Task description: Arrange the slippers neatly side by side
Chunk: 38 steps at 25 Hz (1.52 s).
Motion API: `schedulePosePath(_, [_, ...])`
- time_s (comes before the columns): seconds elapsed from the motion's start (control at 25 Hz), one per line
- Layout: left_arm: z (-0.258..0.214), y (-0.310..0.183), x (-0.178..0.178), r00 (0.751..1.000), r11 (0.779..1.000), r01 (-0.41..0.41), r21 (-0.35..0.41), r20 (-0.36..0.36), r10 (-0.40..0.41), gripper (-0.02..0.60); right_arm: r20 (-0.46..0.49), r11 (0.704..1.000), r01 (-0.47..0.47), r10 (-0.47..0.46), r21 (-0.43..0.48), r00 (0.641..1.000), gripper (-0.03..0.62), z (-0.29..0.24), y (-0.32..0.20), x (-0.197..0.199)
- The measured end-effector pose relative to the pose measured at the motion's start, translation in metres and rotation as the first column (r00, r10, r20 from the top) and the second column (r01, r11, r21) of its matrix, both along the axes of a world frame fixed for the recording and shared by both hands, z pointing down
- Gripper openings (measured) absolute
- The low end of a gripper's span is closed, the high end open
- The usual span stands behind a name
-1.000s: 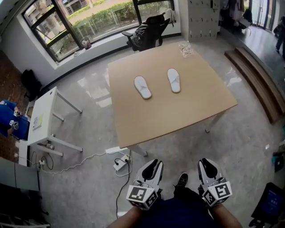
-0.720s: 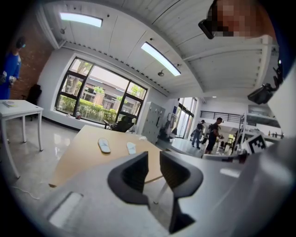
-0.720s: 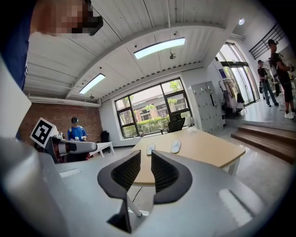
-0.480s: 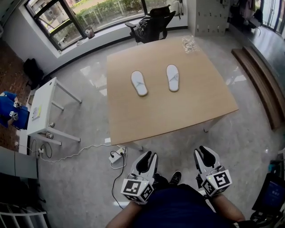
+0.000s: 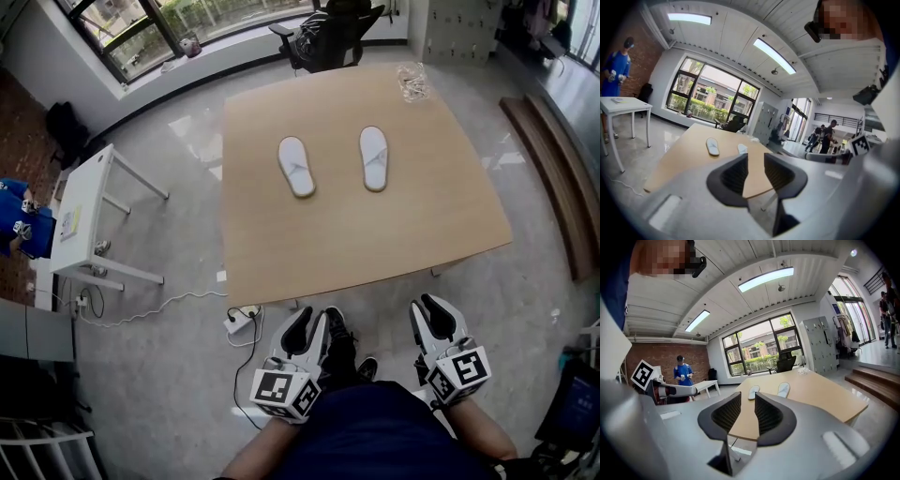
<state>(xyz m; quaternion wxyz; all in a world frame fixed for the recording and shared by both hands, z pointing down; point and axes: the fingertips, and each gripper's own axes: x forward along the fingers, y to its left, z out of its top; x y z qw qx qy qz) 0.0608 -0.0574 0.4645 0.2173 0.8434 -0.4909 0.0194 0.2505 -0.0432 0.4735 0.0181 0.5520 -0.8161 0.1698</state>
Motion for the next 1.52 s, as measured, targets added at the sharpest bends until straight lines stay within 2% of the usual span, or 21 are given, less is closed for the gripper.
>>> schedulePosePath(0.2, [0.01,-0.051,-0.008,0.999,1.0,0.027,0.001,-0.019,-0.027,0.112,-0.019,1.0,0.013,-0.013,-0.027,1.0,0.1,0.007,-0.049,-0.003])
schedulePosePath(0.32, [0.017,-0.087,-0.017,0.999,0.999,0.037,-0.013,-0.017,-0.037,0.156,-0.025,0.999,0.01,-0.011,-0.044,1.0,0.106,0.01,-0.083,-0.01])
schedulePosePath(0.64, [0.039,-0.178,-0.04,1.0,0.999,0.031,-0.028,-0.002,-0.031,0.158,-0.036,0.994,-0.04,0.036,-0.105,0.999,0.132,0.018,-0.174,-0.021])
schedulePosePath(0.8, [0.047,-0.214,-0.049,0.999,0.999,0.019,-0.032,0.039,-0.018,0.164,-0.058,0.993,-0.02,0.013,-0.114,0.998,0.144,0.024,-0.213,-0.026])
schedulePosePath(1.08, [0.075,-0.259,-0.037,0.99,0.997,-0.023,-0.073,0.138,0.033,0.172,-0.145,0.99,0.001,-0.022,-0.138,0.989,0.146,0.056,-0.273,-0.012])
schedulePosePath(1.24, [0.091,-0.279,-0.036,0.987,0.991,0.005,-0.137,0.159,0.017,0.187,-0.188,0.981,0.023,-0.06,-0.194,0.98,0.146,0.092,-0.305,-0.003])
schedulePosePath(1.4, [0.111,-0.306,-0.04,0.976,0.987,0.044,-0.158,0.217,-0.009,0.187,-0.214,0.971,0.059,-0.11,-0.231,0.971,0.146,0.116,-0.336,0.004])
schedulePosePath(1.52, [0.135,-0.33,-0.04,0.964,0.98,0.047,-0.195,0.267,0.007,0.187,-0.232,0.965,0.072,-0.132,-0.251,0.964,0.146,0.133,-0.357,0.006])
